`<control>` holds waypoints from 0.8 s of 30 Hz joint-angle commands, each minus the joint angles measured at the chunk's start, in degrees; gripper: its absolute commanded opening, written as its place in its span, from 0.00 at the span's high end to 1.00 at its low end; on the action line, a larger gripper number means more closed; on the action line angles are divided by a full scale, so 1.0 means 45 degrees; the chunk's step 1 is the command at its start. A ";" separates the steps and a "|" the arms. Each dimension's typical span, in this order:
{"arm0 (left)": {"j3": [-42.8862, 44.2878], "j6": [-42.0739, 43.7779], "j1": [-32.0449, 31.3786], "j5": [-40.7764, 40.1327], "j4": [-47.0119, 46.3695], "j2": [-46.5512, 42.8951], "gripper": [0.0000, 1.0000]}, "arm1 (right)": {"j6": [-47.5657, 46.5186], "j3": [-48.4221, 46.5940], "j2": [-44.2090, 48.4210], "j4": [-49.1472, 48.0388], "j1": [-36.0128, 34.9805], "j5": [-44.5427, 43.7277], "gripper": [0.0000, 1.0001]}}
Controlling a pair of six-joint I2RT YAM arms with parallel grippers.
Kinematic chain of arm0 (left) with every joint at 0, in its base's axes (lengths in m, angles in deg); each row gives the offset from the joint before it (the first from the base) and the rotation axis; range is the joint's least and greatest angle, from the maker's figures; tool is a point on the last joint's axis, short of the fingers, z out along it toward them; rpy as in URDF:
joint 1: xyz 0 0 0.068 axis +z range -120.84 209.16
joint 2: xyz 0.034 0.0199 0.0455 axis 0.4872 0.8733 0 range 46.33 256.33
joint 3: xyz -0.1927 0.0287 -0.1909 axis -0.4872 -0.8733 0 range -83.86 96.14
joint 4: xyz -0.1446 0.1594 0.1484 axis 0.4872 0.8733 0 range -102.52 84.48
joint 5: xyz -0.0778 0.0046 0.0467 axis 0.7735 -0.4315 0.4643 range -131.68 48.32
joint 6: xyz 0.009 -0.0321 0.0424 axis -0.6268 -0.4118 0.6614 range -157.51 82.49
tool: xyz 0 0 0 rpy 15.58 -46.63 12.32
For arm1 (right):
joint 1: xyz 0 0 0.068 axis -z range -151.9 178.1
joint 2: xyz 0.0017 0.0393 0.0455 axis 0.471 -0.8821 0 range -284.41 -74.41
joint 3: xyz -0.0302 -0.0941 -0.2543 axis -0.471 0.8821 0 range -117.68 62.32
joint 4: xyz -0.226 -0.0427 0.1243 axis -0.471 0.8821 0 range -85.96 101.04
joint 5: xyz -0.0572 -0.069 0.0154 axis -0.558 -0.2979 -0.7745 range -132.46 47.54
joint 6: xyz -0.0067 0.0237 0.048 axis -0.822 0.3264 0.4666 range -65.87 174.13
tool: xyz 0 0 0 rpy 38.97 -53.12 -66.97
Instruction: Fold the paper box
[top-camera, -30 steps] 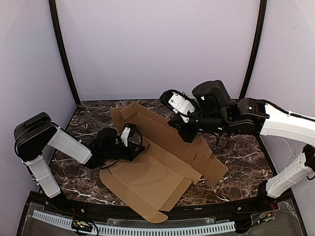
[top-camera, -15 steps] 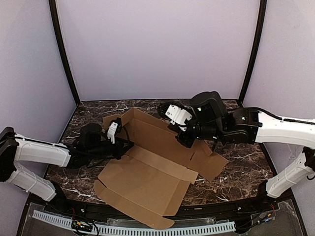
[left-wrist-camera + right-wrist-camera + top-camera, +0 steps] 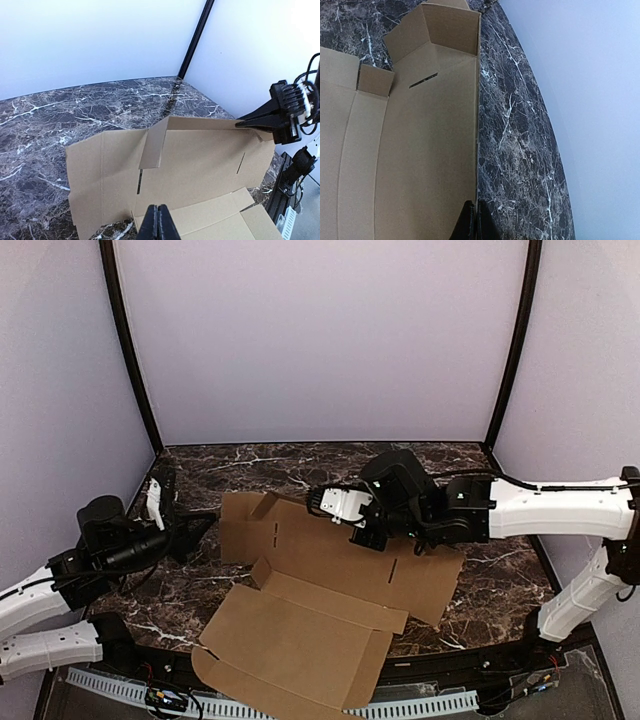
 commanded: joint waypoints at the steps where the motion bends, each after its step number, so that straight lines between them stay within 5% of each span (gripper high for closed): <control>1: -0.0327 -0.0662 -0.0051 -0.1388 0.2311 -0.2031 0.99 | -0.1023 -0.0046 -0.0474 -0.0531 -0.0055 -0.0039 1.00; 12: -0.0360 -0.1216 -0.0046 -0.3280 0.3240 -0.2552 0.99 | -0.4542 0.1892 -0.0392 -0.3148 -0.0686 -0.1660 1.00; 24: 0.0046 -0.0911 -0.0056 -0.2989 0.3092 -0.1550 0.99 | -1.1463 0.4726 -0.0611 -1.1531 -0.0755 -0.3611 1.00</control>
